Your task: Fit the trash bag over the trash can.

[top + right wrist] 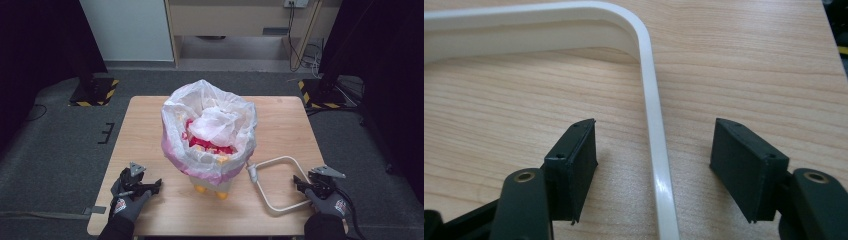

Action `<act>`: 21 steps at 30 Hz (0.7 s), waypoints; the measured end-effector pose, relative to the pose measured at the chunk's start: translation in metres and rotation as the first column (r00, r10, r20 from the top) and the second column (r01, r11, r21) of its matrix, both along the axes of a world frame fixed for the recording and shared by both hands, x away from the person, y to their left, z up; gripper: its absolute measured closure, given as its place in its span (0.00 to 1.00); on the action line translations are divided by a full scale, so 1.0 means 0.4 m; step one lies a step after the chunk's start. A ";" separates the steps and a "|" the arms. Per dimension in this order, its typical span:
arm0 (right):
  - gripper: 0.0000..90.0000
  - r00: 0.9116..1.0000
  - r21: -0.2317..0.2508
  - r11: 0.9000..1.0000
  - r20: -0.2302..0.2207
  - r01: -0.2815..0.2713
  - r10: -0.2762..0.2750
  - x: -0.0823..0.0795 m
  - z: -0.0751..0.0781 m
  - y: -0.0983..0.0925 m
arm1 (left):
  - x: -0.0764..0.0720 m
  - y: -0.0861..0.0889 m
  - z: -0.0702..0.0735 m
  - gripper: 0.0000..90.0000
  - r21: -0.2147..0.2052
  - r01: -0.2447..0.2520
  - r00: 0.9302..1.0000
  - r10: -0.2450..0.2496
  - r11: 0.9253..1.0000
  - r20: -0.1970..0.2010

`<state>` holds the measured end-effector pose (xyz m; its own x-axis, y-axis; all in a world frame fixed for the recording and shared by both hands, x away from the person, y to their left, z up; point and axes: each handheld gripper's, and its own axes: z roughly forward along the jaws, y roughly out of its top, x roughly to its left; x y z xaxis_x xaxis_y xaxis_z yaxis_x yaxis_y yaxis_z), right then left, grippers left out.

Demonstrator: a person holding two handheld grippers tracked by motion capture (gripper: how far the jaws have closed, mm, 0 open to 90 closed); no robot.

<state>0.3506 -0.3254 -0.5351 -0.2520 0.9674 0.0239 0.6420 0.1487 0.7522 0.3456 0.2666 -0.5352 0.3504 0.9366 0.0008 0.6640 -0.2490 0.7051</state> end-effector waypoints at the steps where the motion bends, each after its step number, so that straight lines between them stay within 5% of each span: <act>1: 0.37 1.000 -0.016 1.000 0.003 -0.004 0.004 0.002 -0.001 0.002 | 0.000 0.000 0.000 0.03 0.000 0.000 1.000 0.000 1.000 0.000; 3: 0.34 1.000 -0.019 1.000 -0.001 -0.011 0.011 0.004 -0.001 0.004 | 0.000 0.000 0.000 0.03 0.000 0.000 1.000 0.000 1.000 0.000; 8: 0.08 0.998 -0.028 0.999 -0.039 -0.047 0.045 0.009 -0.005 0.014 | 0.000 0.000 0.000 0.03 0.000 0.000 1.000 0.000 1.000 0.000; 11: 0.07 0.998 -0.032 0.998 -0.046 -0.045 0.043 0.013 -0.005 0.017 | 0.000 0.000 0.000 0.03 0.000 0.000 1.000 0.000 1.000 0.000; 13: 0.30 0.999 -0.018 0.999 -0.016 -0.047 0.046 0.008 -0.002 0.016 | 0.000 0.000 0.000 0.03 0.000 0.000 1.000 0.000 1.000 0.000; 21: 0.71 0.999 0.015 0.999 0.024 -0.030 0.030 -0.028 0.056 -0.005 | 0.000 0.000 0.000 0.03 0.000 0.002 1.000 -0.002 1.000 -0.001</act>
